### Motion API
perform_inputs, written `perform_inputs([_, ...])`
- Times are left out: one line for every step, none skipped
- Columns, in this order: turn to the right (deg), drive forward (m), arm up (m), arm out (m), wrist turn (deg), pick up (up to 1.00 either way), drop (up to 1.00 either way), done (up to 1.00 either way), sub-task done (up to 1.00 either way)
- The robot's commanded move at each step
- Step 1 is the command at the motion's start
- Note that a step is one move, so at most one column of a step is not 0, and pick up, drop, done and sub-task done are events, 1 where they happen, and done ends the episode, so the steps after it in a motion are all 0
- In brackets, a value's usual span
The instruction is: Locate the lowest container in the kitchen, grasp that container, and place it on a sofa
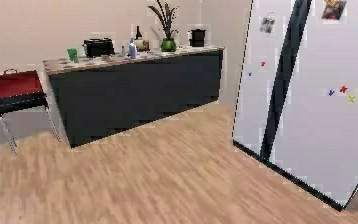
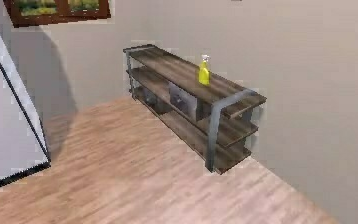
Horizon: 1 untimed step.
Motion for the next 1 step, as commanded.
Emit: perform_inputs([0.0, 1.0, 0.0, 0.0, 0.0, 0.0, 0.0, 0.0, 0.0])
